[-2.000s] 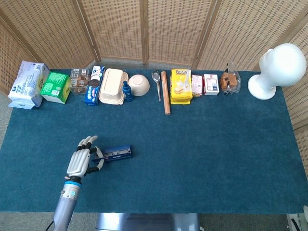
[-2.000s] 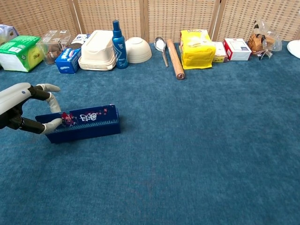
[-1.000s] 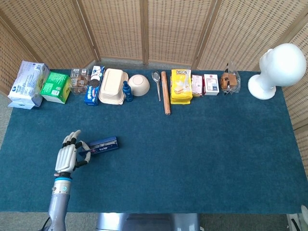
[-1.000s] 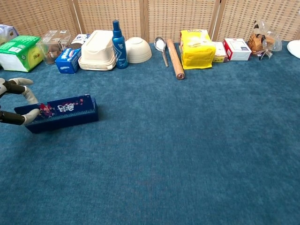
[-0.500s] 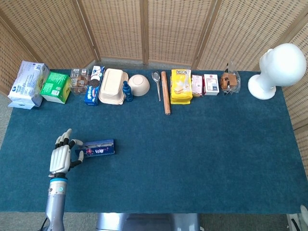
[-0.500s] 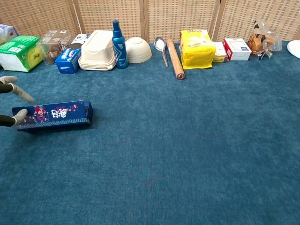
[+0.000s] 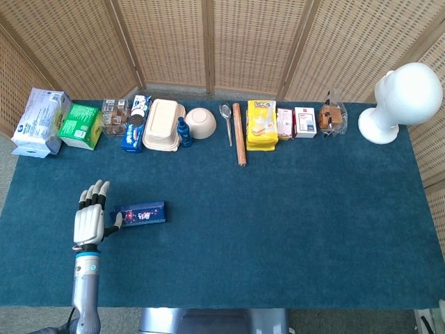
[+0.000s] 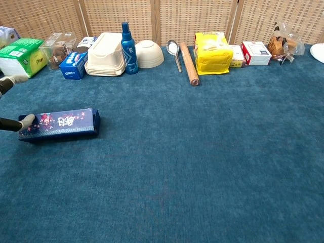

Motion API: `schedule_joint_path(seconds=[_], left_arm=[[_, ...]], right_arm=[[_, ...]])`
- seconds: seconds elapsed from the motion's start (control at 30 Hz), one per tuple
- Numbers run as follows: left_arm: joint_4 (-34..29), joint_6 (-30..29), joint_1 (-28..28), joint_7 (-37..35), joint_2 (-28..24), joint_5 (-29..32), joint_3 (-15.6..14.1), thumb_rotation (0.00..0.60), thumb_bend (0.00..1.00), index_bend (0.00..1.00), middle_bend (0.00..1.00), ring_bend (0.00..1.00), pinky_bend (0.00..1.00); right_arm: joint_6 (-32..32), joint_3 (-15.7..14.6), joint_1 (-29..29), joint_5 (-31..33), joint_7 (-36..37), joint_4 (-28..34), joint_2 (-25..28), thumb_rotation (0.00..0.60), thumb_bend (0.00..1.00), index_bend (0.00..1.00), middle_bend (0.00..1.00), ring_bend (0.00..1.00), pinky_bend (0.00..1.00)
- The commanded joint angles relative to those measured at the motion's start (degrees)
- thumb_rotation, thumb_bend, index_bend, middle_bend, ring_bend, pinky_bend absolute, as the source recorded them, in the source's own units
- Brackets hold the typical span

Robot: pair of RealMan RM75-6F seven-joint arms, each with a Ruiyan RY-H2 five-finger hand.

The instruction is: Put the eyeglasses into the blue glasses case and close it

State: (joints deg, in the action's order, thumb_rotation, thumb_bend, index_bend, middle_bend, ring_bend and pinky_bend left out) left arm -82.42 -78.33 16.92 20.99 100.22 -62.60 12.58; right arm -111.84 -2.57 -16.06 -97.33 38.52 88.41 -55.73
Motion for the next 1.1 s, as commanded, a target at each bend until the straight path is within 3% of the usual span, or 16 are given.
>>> schedule_joint_path(seconds=[0.03,0.53,0.77,0.9,1.1], left_arm=[[0.75,0.24,0.25,0.77,0.39,0.47,0.05,0.534,0.38,0.00,0.00,0.00,0.00],[7.01,2.44,2.24,3.70,2.24,3.88,2.17,0.537,0.38,0.00,0.00,0.00,0.00],[6.68,1.76,2.72,2.64,2.09,3.23,3.11,0.529,0.38,0.00,0.00,0.00,0.00],[3.64,0.95,2.36,1.59,0.07,1.12,2.44,0.516,0.38,0.00,0.00,0.00,0.00],[-11.56,6.09,1.45,2.73,-10.01,1.35,-1.09,0.491,0.38,0.03,0.00,0.00,0.00]], right_arm=[[-0.18,0.05,-0.09,0.05,0.17,-0.08,-0.03,0.462,0.35,0.00,0.27,0.07,0.19],[-1.00,0.03,-0.58,-0.35,-0.72,0.71,0.43,0.462,0.35,0.00,0.27,0.07,0.19],[-1.09,0.02,-0.68,-0.48,-1.34,1.27,0.63,0.463,0.35,0.00,0.27,0.07,0.19],[-0.83,0.13,-0.43,-0.67,-1.77,1.63,0.68,0.465,0.35,0.00,0.27,0.07,0.19],[0.16,0.28,0.36,-1.21,-3.31,2.87,0.84,0.463,0.35,0.00,0.27,0.07,0.19]])
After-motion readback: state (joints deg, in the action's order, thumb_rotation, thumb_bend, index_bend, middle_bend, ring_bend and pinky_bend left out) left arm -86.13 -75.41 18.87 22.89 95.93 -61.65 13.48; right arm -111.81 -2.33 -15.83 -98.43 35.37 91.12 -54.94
